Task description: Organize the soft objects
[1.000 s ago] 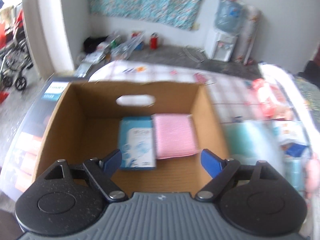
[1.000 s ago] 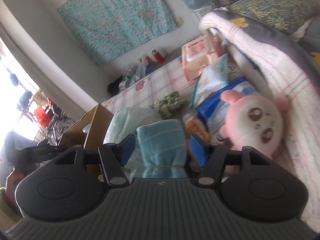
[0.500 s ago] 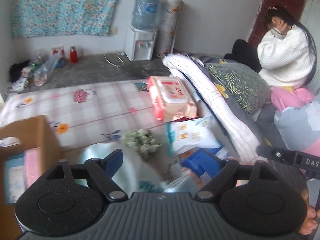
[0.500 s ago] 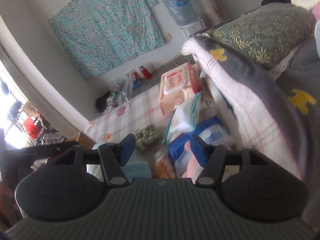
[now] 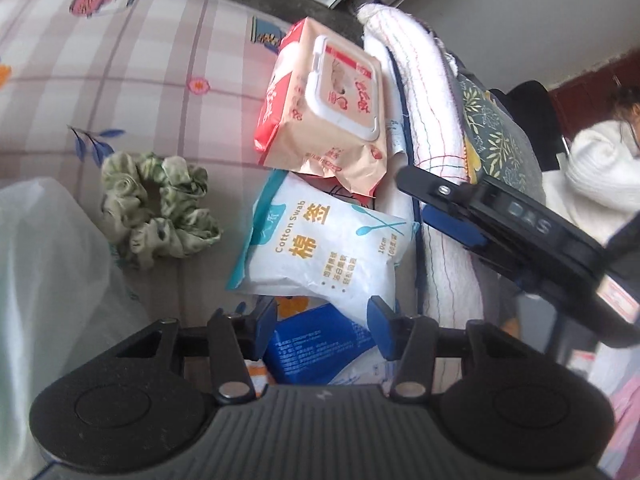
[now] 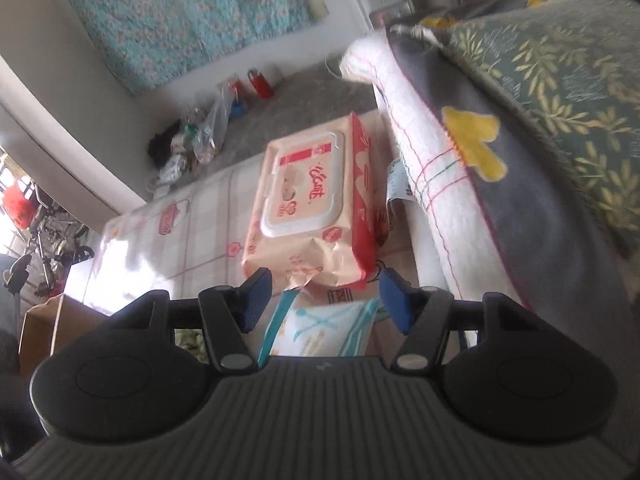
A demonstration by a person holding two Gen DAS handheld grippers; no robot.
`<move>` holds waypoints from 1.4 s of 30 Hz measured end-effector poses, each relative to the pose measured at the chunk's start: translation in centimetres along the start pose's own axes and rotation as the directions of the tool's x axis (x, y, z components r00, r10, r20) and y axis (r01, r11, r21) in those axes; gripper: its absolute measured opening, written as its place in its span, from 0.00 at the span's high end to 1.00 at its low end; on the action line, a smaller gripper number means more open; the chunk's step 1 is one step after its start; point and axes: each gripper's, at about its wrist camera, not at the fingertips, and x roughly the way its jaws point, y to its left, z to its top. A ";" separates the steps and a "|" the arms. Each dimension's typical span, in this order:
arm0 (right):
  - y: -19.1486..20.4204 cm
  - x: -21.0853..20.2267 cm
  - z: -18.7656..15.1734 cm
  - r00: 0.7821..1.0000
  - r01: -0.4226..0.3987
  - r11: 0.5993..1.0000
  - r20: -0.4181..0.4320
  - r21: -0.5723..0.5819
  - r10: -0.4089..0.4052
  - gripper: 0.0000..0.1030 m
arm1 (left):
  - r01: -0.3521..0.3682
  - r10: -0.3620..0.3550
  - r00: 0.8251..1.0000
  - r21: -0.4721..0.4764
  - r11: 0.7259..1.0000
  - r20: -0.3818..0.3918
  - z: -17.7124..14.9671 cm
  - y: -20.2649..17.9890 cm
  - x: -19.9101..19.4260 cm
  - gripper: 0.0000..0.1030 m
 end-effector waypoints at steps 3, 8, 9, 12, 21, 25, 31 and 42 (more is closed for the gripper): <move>-0.8 3.1 1.0 0.997 -0.020 1.000 -0.080 0.004 0.020 0.42 | 0.030 -0.032 0.999 -0.065 0.997 -0.033 0.7 0.5 1.3 0.48; -1.4 5.7 0.6 0.976 -0.077 0.997 -0.202 0.017 0.079 0.43 | 0.045 -0.052 0.997 -0.111 0.993 -0.061 1.3 1.3 2.9 0.45; -1.5 5.8 0.4 0.969 -0.108 0.993 -0.220 0.037 0.114 0.43 | 0.045 -0.054 0.996 -0.122 0.992 -0.070 1.4 1.5 3.2 0.44; -1.7 5.4 0.1 0.951 -0.172 0.981 -0.244 0.085 0.188 0.50 | 0.053 -0.063 0.996 -0.137 0.989 -0.069 1.5 1.9 3.5 0.44; -3.3 3.7 -1.8 0.934 -0.251 0.935 -0.192 0.252 0.302 0.72 | 0.100 -0.104 0.994 -0.174 0.980 -0.016 1.2 2.2 2.5 0.50; -3.6 2.3 -2.7 0.935 -0.275 0.913 -0.137 0.303 0.327 0.74 | 0.112 -0.111 0.994 -0.155 0.982 0.014 0.9 1.5 1.3 0.53; -4.0 -2.4 -4.3 0.931 -0.331 0.892 -0.047 0.308 0.362 0.77 | 0.154 -0.149 0.988 -0.103 0.983 0.049 -0.5 0.5 -2.4 0.56; 0.7 -12.4 -7.1 0.903 -0.430 0.876 0.081 0.219 0.423 0.78 | 0.235 -0.233 0.963 0.003 0.972 0.137 -4.7 0.2 -11.7 0.55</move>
